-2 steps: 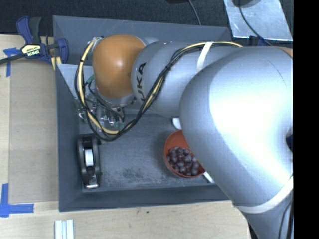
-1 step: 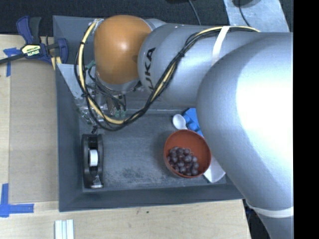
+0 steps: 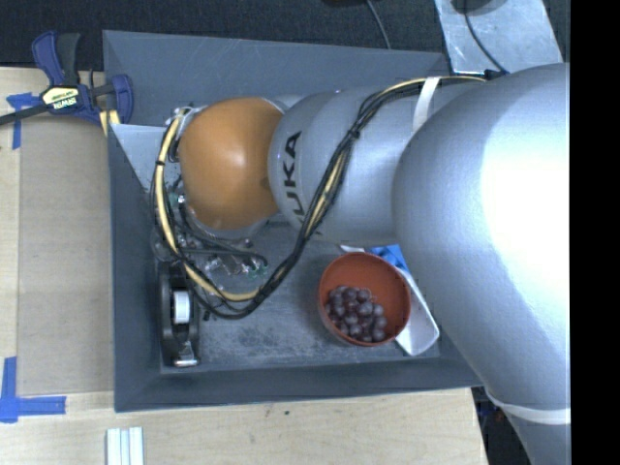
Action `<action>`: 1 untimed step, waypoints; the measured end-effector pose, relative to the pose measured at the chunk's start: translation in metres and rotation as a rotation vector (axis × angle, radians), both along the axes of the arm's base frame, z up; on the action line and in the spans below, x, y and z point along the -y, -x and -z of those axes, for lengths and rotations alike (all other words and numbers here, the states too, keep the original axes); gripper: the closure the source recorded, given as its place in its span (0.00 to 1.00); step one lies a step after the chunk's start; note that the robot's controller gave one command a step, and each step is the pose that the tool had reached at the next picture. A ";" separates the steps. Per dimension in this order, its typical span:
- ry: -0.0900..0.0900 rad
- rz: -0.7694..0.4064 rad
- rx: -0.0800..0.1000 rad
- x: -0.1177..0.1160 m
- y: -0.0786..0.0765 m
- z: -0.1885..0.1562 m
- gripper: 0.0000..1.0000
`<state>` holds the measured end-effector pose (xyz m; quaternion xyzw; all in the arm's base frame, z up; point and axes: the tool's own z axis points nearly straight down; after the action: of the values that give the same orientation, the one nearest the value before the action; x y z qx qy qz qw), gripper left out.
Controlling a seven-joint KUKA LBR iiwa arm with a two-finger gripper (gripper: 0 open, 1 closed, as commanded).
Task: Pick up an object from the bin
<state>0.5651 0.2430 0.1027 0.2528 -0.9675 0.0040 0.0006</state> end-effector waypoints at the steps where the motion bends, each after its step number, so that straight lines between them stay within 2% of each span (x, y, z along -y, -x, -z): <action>1: -0.007 0.489 0.007 0.005 -0.050 0.012 0.00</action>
Offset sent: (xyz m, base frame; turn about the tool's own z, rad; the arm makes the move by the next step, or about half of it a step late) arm -0.0255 -0.0004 -0.0327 -0.4081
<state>0.6153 0.2380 0.0911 0.0109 -0.9999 0.0013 -0.0025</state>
